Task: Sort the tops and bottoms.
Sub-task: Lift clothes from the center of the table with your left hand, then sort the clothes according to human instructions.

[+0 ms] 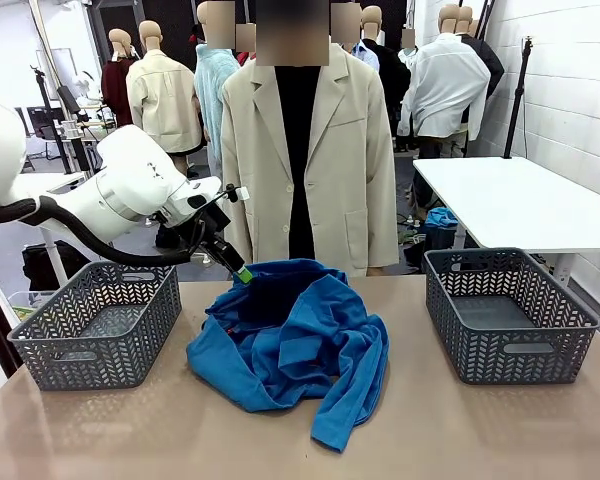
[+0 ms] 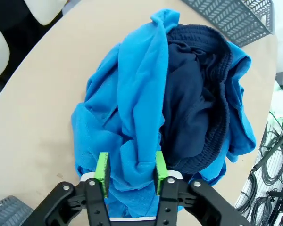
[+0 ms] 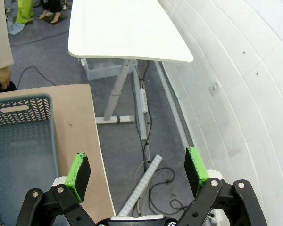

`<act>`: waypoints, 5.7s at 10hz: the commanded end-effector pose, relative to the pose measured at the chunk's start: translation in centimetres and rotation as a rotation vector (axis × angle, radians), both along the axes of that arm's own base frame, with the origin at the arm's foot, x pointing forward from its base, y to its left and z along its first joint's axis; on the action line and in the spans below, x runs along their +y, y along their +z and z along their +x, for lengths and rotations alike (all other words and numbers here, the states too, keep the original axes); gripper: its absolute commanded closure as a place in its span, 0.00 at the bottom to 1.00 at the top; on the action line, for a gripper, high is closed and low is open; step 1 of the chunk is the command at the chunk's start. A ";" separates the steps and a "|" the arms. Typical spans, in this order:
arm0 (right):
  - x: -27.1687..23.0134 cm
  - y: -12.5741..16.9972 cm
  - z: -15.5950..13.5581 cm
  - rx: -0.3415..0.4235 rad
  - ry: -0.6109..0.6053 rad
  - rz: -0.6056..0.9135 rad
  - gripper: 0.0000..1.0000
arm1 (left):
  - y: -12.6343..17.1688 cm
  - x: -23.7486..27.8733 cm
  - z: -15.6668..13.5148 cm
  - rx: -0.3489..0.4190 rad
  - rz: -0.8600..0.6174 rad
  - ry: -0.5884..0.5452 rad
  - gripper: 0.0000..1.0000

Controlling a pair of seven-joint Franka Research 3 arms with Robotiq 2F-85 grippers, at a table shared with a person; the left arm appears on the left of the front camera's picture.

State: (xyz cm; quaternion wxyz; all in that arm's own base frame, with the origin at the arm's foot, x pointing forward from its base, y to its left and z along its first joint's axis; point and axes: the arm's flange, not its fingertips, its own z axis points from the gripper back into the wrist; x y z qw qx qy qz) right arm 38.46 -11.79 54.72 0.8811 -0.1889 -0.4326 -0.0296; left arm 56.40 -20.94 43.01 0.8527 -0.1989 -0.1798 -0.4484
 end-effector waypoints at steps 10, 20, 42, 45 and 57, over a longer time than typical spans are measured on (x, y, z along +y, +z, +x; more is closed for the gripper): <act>0.2 -0.1 0.1 0.009 0.006 -0.017 0.00 | 3.9 0.6 -2.1 -0.017 -0.052 -0.041 1.00; 0.2 -0.1 0.1 0.009 0.006 -0.017 0.00 | 40.4 -7.1 -13.5 -0.589 0.255 0.074 1.00; 0.2 -0.1 0.1 0.009 0.006 -0.017 0.00 | 55.4 -11.9 -28.6 -0.917 0.117 0.271 1.00; 0.2 -0.1 0.1 0.009 0.006 -0.017 0.00 | 55.4 -11.9 -28.6 -0.917 0.117 0.271 1.00; 0.2 -0.1 0.1 0.009 0.006 -0.017 0.00 | 55.2 -1.1 -27.0 -0.995 0.241 0.463 1.00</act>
